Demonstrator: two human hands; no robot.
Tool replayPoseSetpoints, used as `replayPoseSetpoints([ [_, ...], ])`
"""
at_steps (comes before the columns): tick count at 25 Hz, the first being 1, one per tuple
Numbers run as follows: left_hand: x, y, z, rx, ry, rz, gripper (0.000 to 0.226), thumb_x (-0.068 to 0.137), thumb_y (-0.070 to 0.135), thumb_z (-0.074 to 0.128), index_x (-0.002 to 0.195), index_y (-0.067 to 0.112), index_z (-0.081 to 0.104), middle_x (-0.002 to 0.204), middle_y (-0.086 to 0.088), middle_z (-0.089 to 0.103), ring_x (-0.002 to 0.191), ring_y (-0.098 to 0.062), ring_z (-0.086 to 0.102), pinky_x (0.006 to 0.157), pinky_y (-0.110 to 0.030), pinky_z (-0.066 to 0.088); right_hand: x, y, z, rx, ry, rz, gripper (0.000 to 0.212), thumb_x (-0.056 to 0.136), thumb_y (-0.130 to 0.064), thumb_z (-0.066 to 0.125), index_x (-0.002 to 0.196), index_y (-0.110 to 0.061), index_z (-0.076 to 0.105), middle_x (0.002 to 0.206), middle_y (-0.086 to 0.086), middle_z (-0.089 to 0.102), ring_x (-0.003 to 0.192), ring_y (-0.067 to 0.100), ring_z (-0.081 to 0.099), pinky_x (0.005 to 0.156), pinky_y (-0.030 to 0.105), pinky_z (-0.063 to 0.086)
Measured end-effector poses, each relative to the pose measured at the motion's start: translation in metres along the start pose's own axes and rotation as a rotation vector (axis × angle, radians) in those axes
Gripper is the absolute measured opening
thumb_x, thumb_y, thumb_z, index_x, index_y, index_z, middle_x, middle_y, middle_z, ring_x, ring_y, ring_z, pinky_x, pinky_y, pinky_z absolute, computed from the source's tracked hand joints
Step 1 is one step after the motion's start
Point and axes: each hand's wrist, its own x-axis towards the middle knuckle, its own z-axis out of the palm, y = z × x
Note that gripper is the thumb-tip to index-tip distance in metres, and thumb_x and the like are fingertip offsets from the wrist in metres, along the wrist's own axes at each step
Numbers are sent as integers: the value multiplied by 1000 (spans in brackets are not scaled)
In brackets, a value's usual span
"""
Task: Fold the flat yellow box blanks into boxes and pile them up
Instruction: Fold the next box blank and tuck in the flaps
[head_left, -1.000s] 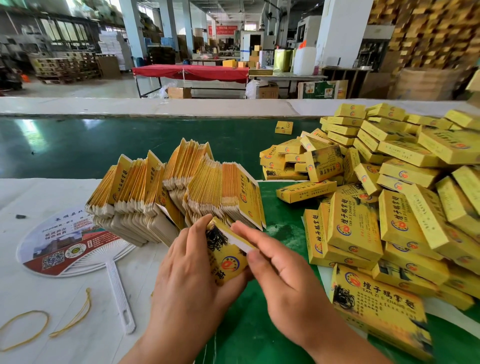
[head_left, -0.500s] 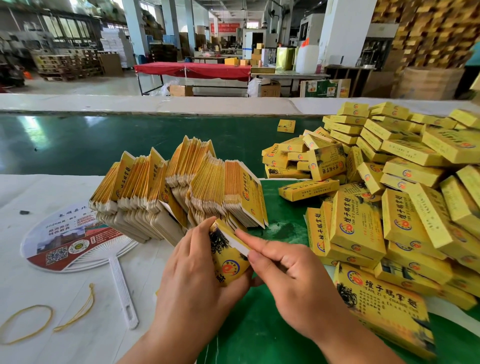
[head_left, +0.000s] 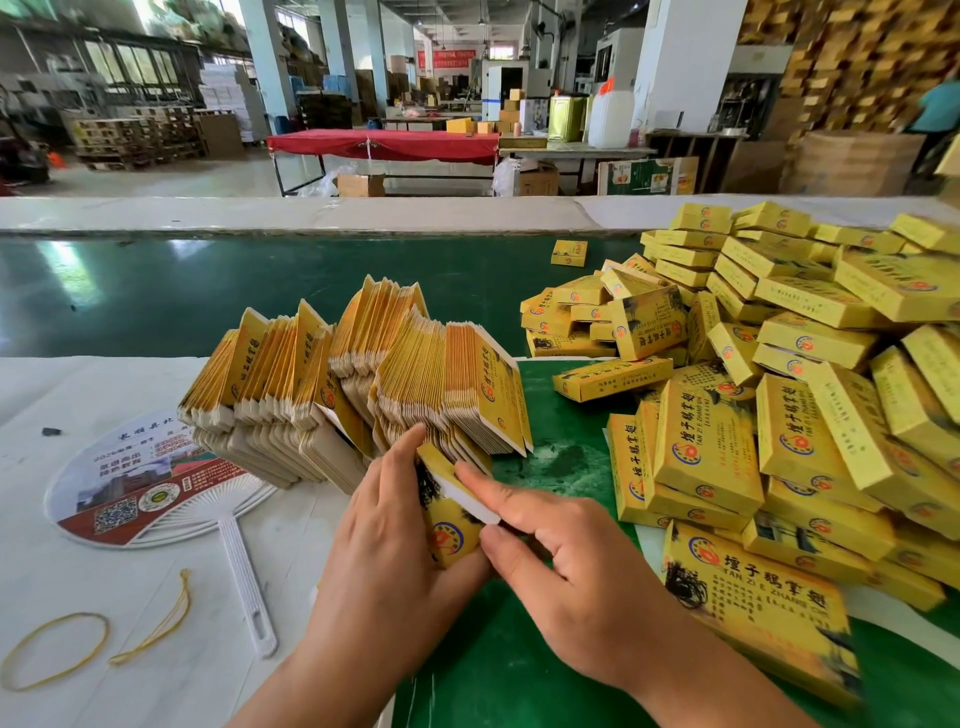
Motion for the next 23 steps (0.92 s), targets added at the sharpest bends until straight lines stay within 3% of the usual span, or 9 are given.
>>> replayPoseSetpoints([
  [1, 0, 1, -1, -26, 21, 5, 91, 64, 65, 60, 142, 37, 22, 132, 20, 39, 122, -2, 43, 97, -26, 39, 0, -1, 0, 91, -11, 44, 42, 97, -28, 51, 135, -47, 48, 127, 4, 67, 112, 27, 64, 92, 36, 55],
  [2, 1, 3, -1, -65, 50, 19, 88, 64, 61, 63, 139, 40, 22, 130, 17, 43, 116, -5, 50, 92, -27, 44, 0, -2, 1, 174, -8, 78, 40, 96, -30, 50, 132, -49, 52, 116, 5, 72, 102, 39, 64, 84, 38, 57],
  [5, 1, 5, -4, -113, 128, 149, 62, 72, 49, 66, 124, 46, 32, 120, 8, 49, 103, -7, 56, 83, -17, 46, 1, -2, 1, 228, 22, 92, 40, 95, -31, 50, 134, -41, 55, 78, 4, 71, 75, 43, 60, 64, 31, 56],
  [8, 1, 4, -5, -81, 88, 178, 36, 76, 48, 62, 106, 37, 47, 127, 12, 44, 113, 4, 49, 83, -9, 42, 3, -3, 1, 227, 9, 90, 39, 96, -25, 53, 134, -34, 58, 94, -14, 72, 81, 1, 65, 69, 17, 52],
  [9, 1, 4, -5, -81, 77, 175, 32, 75, 47, 63, 101, 36, 47, 126, 13, 44, 111, 5, 49, 80, -9, 42, 3, -3, 1, 234, 9, 100, 39, 96, -23, 54, 134, -32, 59, 102, -17, 72, 87, -3, 65, 71, 15, 52],
  [12, 2, 5, -8, -93, 65, 174, 27, 72, 42, 63, 90, 31, 45, 120, 13, 45, 103, -3, 53, 72, -16, 46, 2, -1, 2, 260, 9, 110, 37, 97, -16, 57, 130, -30, 62, 109, -12, 74, 94, 1, 68, 74, 17, 53],
  [14, 3, 5, -10, -115, 45, 182, 26, 70, 37, 63, 85, 28, 43, 117, 12, 46, 103, -7, 55, 70, -21, 48, 3, -1, 2, 264, 19, 126, 36, 96, -14, 59, 125, -33, 66, 104, -12, 75, 86, 2, 69, 70, 18, 54],
  [17, 3, 5, -12, -151, -6, 187, 23, 71, 31, 63, 82, 25, 43, 119, 11, 46, 111, -7, 52, 75, -15, 43, 3, -1, 3, 286, 28, 197, 34, 90, -20, 62, 119, -36, 69, 98, -10, 77, 72, 2, 69, 60, 20, 55],
  [23, 3, 6, -11, -169, -43, 182, 18, 73, 32, 61, 81, 28, 45, 125, 14, 43, 109, -5, 53, 73, -14, 44, 3, -1, 7, 316, 33, 251, 34, 86, -27, 59, 114, -42, 70, 97, -15, 76, 78, 4, 71, 56, 22, 55],
])
